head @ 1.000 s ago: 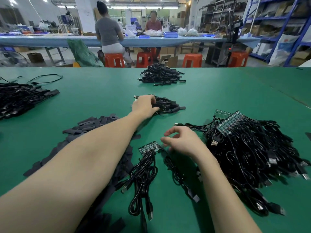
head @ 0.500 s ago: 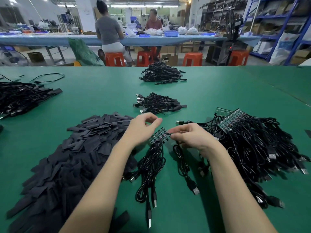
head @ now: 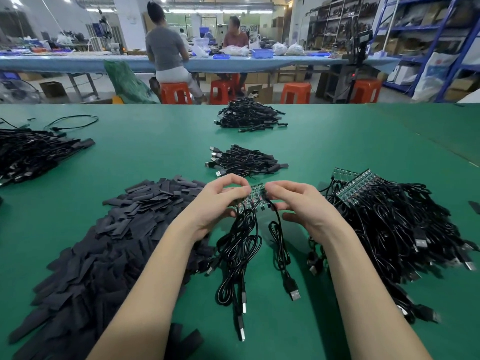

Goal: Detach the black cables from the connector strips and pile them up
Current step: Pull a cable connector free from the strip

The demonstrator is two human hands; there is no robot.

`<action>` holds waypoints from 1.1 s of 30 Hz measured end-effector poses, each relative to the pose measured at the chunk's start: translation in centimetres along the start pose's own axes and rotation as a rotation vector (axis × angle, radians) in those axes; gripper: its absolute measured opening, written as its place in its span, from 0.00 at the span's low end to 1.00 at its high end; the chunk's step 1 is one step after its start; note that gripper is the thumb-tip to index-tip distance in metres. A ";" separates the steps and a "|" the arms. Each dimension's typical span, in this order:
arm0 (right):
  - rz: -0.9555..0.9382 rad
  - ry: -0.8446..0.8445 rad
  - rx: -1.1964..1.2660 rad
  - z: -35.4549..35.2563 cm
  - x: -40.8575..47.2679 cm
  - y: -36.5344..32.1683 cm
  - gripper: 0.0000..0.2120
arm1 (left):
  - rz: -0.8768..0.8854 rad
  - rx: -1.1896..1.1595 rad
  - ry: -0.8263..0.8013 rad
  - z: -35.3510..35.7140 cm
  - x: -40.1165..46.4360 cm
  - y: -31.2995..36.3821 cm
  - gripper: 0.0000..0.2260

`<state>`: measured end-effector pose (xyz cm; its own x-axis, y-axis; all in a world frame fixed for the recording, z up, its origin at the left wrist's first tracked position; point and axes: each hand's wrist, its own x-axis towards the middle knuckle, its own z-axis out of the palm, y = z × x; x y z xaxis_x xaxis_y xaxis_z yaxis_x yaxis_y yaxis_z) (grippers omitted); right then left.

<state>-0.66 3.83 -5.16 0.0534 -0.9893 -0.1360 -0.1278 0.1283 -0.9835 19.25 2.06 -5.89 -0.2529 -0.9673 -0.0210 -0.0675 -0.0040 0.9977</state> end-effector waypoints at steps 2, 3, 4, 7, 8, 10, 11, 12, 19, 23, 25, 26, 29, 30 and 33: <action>-0.013 0.015 -0.022 0.3 0.0 0.1 0.12 | -0.001 -0.045 -0.047 0.2 -0.1 0.2 0.04; -0.021 0.009 -0.020 0.4 0.0 0.1 0.13 | -0.005 -0.058 -0.071 0.4 -0.1 0.2 0.03; -0.029 -0.002 -0.011 0.5 0.0 0.1 0.14 | -0.010 -0.074 -0.086 0.5 -0.1 0.1 0.03; -0.040 -0.053 0.003 0.4 -0.1 0.0 0.15 | -0.037 -0.153 -0.078 0.9 -0.1 -0.1 0.08; -0.038 -0.076 0.015 0.3 -0.1 0.1 0.14 | -0.040 -0.165 -0.080 1.0 -0.2 -0.1 0.10; -0.024 -0.123 0.055 0.2 -0.2 0.2 0.15 | -0.033 -0.162 -0.108 0.9 -0.2 -0.1 0.14; -0.011 -0.150 0.084 0.2 -0.2 0.2 0.16 | -0.027 -0.159 -0.125 0.8 -0.3 -0.1 0.16; 0.005 -0.178 0.123 0.1 -0.2 0.2 0.17 | -0.023 -0.157 -0.137 0.7 -0.3 -0.1 0.17; 0.115 -0.257 0.297 0.7 0.0 0.4 0.10 | -0.029 -0.164 -0.207 0.0 -0.4 0.1 0.12; 0.145 -0.266 0.345 1.1 0.2 0.5 0.05 | -0.021 -0.225 -0.252 -0.1 -0.6 -0.1 0.10; 0.171 -0.265 0.372 1.3 0.2 0.6 0.05 | -0.015 -0.257 -0.249 -0.1 -0.6 -0.1 0.09; 0.176 -0.261 0.390 1.2 0.1 0.6 0.05 | -0.014 -0.260 -0.237 -0.1 -0.6 0.0 0.09; 0.143 -0.196 0.373 0.4 -0.2 0.4 0.06 | -0.024 -0.168 -0.187 -0.7 -0.2 -0.1 0.07; 0.124 -0.162 0.336 0.1 -0.3 0.3 0.07 | -0.036 -0.078 -0.170 -0.8 -0.1 -0.2 0.05; 0.081 -0.049 0.263 -0.4 -0.3 -0.1 0.11 | -0.091 0.181 -0.082 -0.8 0.1 -0.7 0.07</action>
<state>-1.08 4.13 -4.99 0.1025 -0.9713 -0.2147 0.1278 0.2269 -0.9655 20.10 1.79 -6.58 -0.3151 -0.9411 -0.1227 -0.2639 -0.0373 0.9638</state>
